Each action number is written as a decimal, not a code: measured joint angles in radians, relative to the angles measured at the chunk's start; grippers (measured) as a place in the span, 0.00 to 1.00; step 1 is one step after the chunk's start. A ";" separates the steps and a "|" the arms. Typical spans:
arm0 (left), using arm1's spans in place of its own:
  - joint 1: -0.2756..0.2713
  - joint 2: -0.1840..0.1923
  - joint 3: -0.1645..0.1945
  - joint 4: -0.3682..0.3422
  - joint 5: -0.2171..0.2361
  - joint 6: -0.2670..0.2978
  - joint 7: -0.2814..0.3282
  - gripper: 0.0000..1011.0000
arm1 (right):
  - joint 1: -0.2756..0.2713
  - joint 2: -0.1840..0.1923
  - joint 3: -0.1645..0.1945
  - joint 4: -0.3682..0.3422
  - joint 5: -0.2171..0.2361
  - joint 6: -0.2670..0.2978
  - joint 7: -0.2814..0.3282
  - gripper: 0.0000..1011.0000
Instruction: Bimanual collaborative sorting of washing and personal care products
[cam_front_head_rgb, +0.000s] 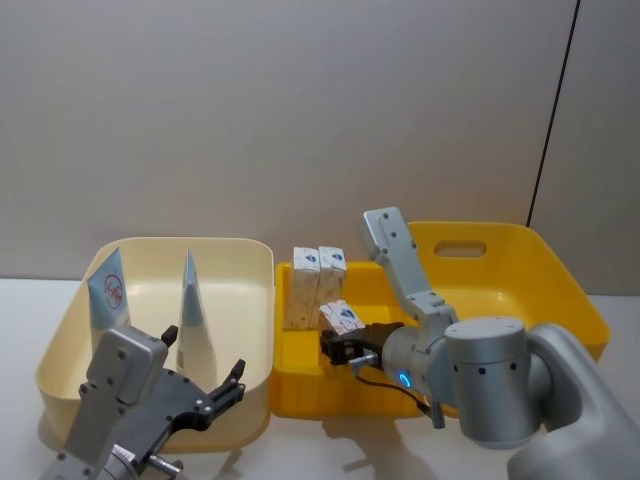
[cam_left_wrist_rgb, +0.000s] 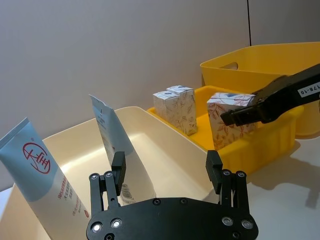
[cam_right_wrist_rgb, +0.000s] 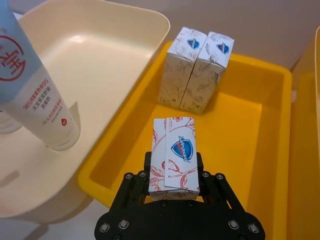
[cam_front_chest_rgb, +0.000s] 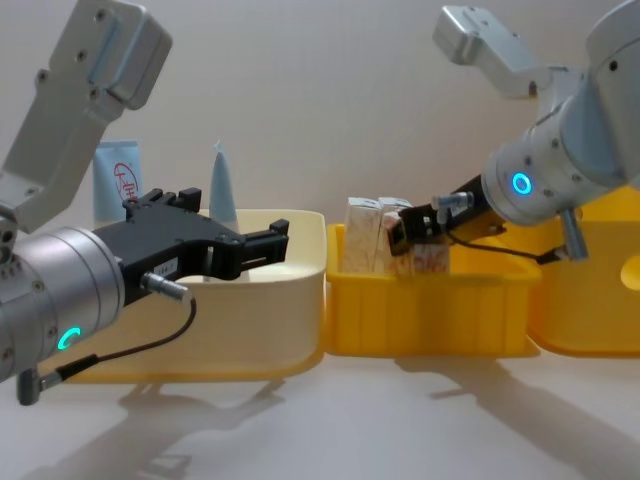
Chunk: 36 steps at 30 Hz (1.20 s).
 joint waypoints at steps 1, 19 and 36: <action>0.000 0.000 0.000 0.000 0.000 0.000 0.000 0.99 | 0.000 0.000 0.000 0.000 0.000 0.000 0.000 0.41; 0.000 0.000 0.000 0.000 0.000 0.000 0.000 0.99 | -0.023 0.025 0.011 -0.112 -0.022 -0.166 0.032 0.41; 0.000 0.000 0.000 0.000 0.000 0.000 0.000 0.99 | -0.067 0.100 0.070 -0.258 -0.088 -0.216 -0.019 0.41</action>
